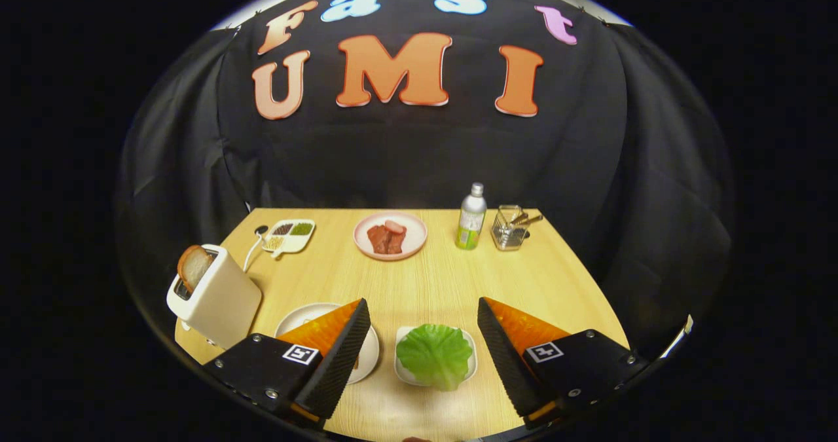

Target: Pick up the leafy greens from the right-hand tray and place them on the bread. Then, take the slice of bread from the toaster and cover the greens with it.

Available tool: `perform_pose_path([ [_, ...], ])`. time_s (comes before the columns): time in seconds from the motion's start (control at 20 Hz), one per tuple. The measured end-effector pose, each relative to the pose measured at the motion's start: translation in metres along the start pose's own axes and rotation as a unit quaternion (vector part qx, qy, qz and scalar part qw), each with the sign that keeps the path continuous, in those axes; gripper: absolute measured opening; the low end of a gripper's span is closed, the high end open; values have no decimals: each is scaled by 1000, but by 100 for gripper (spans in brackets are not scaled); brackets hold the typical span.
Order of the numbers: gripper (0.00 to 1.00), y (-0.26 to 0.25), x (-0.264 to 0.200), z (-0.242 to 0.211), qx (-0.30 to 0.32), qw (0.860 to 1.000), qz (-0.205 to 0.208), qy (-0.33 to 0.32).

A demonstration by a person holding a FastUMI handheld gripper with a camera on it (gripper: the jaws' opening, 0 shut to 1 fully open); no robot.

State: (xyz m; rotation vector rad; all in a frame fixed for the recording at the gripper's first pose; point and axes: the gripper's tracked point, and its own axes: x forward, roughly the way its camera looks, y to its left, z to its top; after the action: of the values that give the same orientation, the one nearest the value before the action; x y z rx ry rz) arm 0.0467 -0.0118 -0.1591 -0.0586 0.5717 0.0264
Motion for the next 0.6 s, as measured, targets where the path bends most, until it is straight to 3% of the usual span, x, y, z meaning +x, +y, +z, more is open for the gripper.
perform_pose_path([
  [0.25, 99, -7, 35, -46, -8, 994, 14, 105],
  [0.6, 99, -10, 75, -106, -11, 973, 29, 228],
])
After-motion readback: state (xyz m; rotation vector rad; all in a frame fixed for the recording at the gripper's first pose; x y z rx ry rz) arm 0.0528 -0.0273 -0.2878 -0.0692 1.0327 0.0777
